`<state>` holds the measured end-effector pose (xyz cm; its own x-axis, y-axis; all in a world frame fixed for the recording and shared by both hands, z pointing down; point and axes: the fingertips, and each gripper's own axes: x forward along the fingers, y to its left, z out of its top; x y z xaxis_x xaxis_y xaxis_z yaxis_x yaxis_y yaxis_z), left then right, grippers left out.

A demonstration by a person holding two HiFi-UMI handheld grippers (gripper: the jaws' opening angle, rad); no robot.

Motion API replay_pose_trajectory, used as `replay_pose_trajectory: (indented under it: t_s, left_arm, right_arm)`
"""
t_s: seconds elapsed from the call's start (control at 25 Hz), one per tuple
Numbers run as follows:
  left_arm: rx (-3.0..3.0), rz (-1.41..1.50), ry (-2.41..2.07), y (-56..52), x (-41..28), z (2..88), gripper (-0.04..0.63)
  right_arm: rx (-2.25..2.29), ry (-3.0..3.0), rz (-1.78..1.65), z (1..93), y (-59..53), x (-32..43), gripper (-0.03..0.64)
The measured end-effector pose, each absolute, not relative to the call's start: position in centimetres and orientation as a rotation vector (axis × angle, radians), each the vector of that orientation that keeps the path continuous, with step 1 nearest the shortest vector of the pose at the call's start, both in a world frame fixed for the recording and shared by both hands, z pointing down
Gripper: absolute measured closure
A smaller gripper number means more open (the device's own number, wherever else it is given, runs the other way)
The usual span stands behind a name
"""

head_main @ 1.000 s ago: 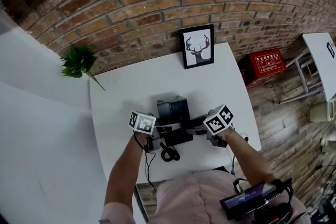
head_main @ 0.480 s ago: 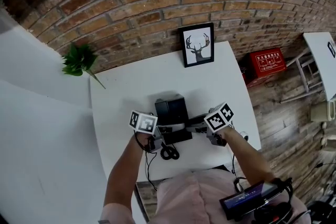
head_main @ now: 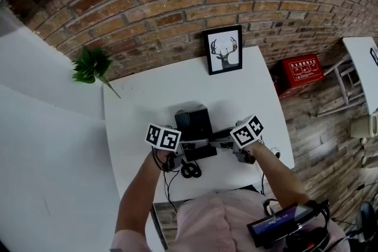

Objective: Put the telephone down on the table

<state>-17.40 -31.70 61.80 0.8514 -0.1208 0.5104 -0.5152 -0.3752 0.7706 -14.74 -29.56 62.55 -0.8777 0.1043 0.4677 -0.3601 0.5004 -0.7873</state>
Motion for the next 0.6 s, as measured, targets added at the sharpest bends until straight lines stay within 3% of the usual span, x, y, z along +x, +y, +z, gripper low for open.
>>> replay_pose_trajectory:
  t_s: [0.4, 0.6]
  left_arm:
    - [1.954, 0.4, -0.607, -31.1, -20.5, 59.7, 0.058]
    - [1.959, 0.3, -0.75, -30.2, -23.2, 57.0, 0.017]
  right_arm:
    - [0.255, -2.304, 1.354, 61.8, -30.0, -14.7, 0.437]
    - [0.408, -2.352, 1.269, 59.7, -31.3, -13.3, 0.417]
